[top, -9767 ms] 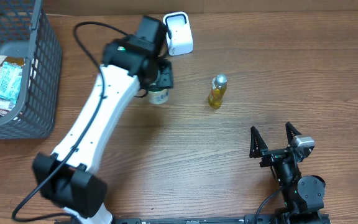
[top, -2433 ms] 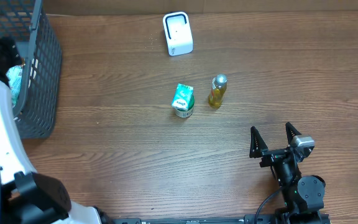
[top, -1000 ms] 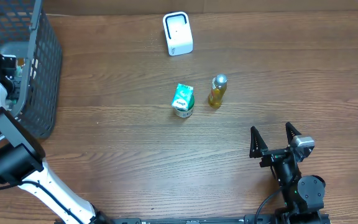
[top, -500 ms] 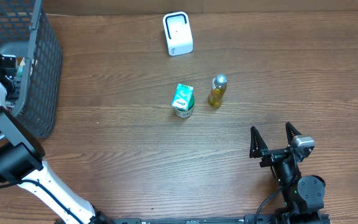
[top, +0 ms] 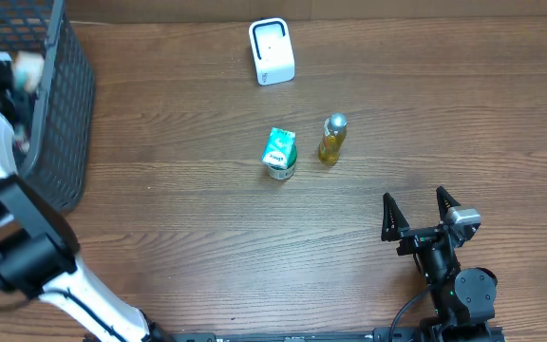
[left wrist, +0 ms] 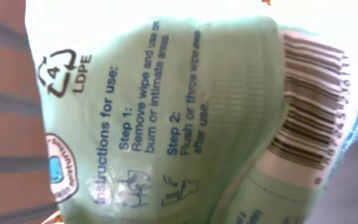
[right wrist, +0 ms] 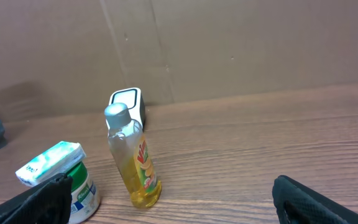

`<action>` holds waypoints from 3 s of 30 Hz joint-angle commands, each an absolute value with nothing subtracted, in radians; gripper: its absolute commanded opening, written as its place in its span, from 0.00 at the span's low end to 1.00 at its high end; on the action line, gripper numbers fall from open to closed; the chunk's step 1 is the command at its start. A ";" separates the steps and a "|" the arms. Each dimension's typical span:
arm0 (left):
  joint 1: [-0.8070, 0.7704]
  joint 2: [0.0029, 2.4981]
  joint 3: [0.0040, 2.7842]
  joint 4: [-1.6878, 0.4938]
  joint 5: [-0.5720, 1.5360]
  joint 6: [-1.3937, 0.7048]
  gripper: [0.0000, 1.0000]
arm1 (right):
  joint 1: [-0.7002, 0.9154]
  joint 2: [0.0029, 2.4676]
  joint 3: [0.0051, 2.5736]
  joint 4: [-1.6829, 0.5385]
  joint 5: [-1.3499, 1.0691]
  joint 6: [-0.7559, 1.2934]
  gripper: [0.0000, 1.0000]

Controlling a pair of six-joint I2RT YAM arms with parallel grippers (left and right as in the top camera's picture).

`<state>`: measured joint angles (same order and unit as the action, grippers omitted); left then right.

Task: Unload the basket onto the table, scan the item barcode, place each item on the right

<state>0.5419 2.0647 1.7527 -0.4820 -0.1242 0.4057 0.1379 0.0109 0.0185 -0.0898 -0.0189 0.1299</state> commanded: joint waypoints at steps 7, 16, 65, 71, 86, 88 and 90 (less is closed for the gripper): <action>0.469 1.572 1.770 -0.471 -0.156 0.076 0.04 | 0.134 0.003 0.008 -0.084 -0.012 0.122 1.00; 0.283 1.364 1.770 -0.722 -0.047 -0.112 0.04 | 0.134 0.003 0.008 -0.084 -0.012 0.122 1.00; -0.263 1.922 1.507 -0.994 -0.070 -0.330 0.11 | 0.134 0.003 0.008 -0.084 -0.012 0.122 1.00; -0.275 1.924 1.507 -0.990 -0.139 -0.330 0.12 | 0.134 0.003 0.008 -0.084 -0.012 0.122 1.00; -0.303 1.924 1.492 -0.992 -0.303 -0.358 0.11 | 0.134 0.003 0.008 -0.084 -0.012 0.122 1.00; -0.296 1.924 1.451 -0.959 -0.374 -0.367 0.13 | 0.134 0.003 0.008 -0.084 -0.012 0.122 1.00; -0.282 1.924 1.404 -0.913 -0.408 -0.357 0.14 | 0.134 0.003 0.008 -0.084 -0.012 0.122 1.00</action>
